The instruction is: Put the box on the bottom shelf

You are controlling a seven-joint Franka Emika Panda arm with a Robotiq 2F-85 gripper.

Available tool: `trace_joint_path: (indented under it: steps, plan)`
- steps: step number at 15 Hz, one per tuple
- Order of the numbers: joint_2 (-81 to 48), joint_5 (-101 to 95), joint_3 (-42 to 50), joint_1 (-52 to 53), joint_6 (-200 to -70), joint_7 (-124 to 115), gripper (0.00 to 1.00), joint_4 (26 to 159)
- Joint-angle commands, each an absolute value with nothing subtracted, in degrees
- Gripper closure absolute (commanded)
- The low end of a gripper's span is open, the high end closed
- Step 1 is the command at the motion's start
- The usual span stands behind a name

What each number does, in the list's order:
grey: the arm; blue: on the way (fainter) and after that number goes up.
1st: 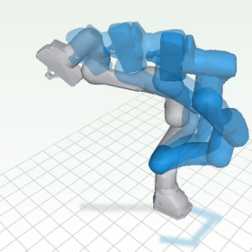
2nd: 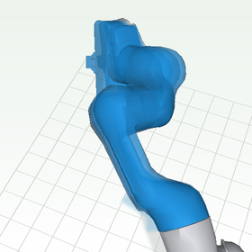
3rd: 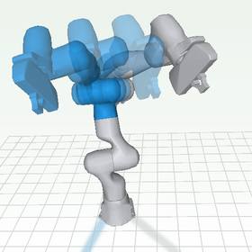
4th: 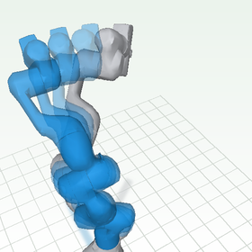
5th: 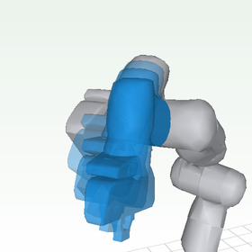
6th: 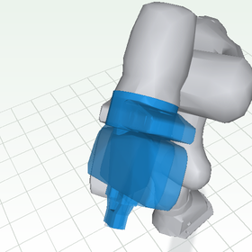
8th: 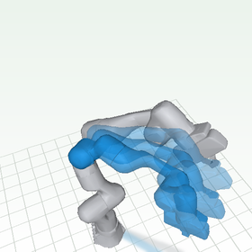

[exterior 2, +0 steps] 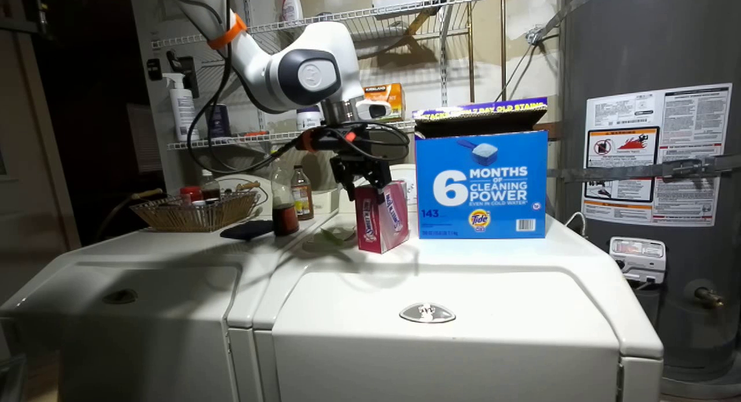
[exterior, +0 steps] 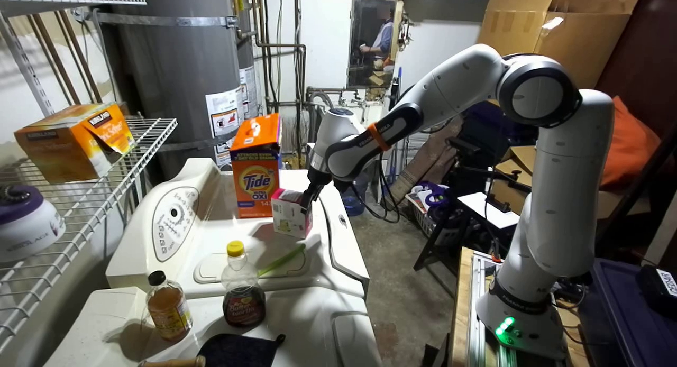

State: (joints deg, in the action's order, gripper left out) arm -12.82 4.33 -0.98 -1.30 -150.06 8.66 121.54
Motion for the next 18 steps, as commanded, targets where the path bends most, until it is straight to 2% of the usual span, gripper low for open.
trace_joint_path:
  steps: [1, 2, 5, 7, 10, 12, 13, 16, 18]
  plan:
    - [-15.1, 4.4, -1.5, -1.8, -151.7, 9.9, 0.11, 119.3]
    - [-15.3, 4.4, -1.5, -1.8, -151.9, 10.0, 0.1, 119.1]
    - [-15.7, 4.1, -1.4, -1.6, -151.3, 9.5, 0.33, 118.8]
    - [-15.7, 3.6, -1.3, -1.4, -150.8, 9.0, 0.34, 118.8]
    - [-15.3, 3.1, -1.1, -1.2, -150.7, 8.5, 0.5, 119.1]
    - [-14.8, 2.5, -0.9, -0.9, -150.6, 8.0, 0.5, 119.4]
    - [-14.6, 2.3, -0.9, -0.8, -150.7, 7.9, 0.45, 119.6]
    - [-14.3, 1.7, -0.9, -0.6, -150.7, 7.7, 0.46, 119.8]
    - [-14.4, 1.2, -0.7, -0.5, -150.8, 7.5, 0.4, 119.8]
